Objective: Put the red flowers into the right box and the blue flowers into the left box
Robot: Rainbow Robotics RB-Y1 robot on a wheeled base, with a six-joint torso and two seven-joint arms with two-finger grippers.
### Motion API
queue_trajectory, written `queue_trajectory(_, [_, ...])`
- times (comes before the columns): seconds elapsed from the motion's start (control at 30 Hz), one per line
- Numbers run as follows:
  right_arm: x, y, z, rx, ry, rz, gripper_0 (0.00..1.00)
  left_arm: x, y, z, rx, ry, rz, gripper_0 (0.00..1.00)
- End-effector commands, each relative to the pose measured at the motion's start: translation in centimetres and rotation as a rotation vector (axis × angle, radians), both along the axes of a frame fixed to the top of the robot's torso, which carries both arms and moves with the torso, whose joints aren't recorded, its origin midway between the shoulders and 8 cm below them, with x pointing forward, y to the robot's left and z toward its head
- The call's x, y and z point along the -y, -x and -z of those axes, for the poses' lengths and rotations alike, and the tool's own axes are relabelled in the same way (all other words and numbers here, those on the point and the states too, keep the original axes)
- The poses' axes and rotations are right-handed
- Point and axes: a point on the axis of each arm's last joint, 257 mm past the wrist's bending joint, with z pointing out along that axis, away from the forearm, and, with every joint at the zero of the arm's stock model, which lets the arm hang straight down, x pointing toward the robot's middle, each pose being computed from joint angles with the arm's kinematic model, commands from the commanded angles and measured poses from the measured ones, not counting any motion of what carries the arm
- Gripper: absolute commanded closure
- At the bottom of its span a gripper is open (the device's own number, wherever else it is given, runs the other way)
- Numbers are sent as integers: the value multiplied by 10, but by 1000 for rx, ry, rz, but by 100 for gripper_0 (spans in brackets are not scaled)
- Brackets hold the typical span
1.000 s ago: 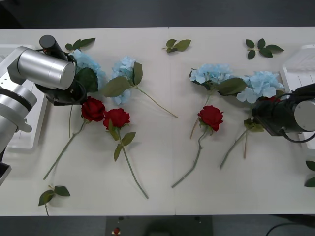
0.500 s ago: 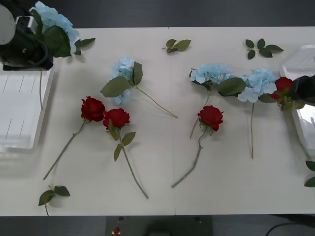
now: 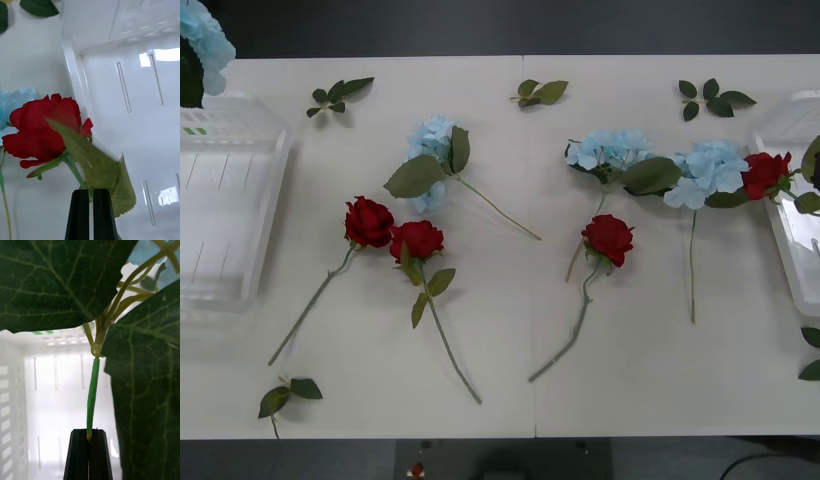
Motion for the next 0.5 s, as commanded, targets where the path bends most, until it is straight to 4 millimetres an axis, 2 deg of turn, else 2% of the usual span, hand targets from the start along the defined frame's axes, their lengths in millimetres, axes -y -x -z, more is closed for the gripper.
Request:
queue_trajectory(0.03, [-4,-5,2,17,49,-47,39,-40,7,-4,-15,-30,-38,100])
queue_trajectory(0.07, [-4,-4,3,15,52,-49,33,-44,8,-2,-19,-33,-41,100])
queue_trajectory(0.13, [-4,-3,7,5,64,-58,13,-56,13,8,-42,-36,-65,100])
queue_trajectory(0.2, [-7,-2,9,2,73,-70,2,-63,16,15,-59,-35,-78,100])
queue_trajectory(0.37, [-20,2,16,-16,98,-122,0,-73,25,38,-118,-50,-101,100])
queue_trajectory(0.5, [-32,10,26,-44,185,-203,0,-82,29,59,-151,-64,-126,100])
